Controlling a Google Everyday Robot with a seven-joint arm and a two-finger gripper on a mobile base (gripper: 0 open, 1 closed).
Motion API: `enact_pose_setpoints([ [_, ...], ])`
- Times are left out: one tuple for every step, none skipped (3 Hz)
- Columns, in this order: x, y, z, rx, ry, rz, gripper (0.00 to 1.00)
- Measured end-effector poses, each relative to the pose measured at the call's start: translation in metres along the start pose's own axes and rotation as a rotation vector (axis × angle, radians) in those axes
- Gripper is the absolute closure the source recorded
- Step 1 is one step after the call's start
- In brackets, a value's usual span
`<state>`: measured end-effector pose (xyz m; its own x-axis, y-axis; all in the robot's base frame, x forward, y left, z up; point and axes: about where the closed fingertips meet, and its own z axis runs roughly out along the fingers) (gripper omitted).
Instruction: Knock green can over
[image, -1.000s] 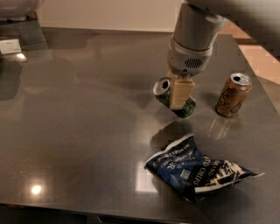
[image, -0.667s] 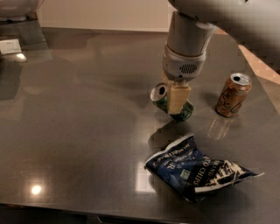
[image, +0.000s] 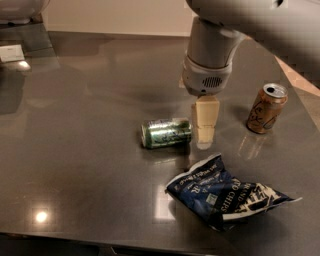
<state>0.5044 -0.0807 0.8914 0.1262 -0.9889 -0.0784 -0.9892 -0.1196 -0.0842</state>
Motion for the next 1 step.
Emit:
enact_pose_setpoints([
  [0.0000,0.0000,0.0000,0.000,0.000,0.000,0.00],
])
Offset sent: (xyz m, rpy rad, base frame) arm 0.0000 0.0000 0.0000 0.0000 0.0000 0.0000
